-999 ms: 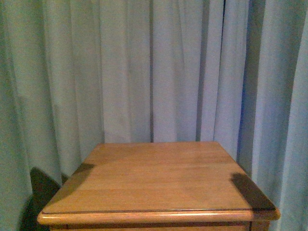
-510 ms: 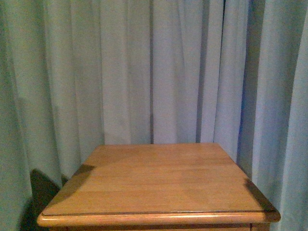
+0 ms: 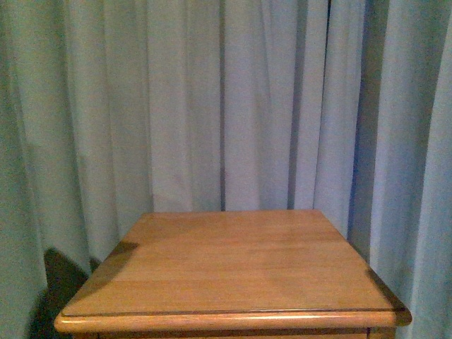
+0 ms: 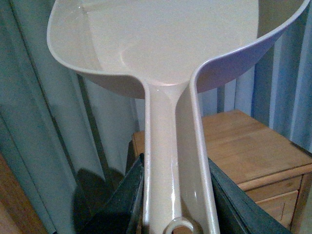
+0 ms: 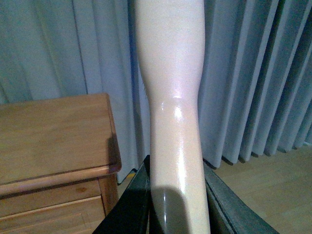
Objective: Clean up trash
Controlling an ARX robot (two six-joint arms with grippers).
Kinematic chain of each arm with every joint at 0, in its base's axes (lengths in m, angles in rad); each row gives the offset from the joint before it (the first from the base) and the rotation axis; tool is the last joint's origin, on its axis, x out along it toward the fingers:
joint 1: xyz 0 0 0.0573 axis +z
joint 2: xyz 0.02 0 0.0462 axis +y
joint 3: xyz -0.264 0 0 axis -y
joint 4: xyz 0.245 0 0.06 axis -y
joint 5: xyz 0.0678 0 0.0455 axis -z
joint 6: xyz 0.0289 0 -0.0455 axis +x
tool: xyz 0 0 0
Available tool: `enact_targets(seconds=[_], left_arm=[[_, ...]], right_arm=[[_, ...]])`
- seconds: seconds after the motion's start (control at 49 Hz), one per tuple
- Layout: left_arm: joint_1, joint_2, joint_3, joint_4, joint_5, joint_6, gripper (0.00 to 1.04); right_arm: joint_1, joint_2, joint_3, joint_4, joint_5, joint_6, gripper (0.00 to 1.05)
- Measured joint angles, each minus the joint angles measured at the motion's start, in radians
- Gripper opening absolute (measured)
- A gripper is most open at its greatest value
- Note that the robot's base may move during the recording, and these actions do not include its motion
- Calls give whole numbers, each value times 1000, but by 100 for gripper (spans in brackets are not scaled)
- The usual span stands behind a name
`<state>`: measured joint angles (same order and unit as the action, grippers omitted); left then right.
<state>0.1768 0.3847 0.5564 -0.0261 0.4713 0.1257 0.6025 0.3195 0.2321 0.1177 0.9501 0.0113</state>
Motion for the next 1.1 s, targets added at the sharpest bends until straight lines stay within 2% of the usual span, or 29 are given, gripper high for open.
enact_targets(seconds=[1.101], left_arm=[[-2,-2,-1,0,-2,0,29]], right_arm=[[-3,-6,-1,-1,-1,2,21]])
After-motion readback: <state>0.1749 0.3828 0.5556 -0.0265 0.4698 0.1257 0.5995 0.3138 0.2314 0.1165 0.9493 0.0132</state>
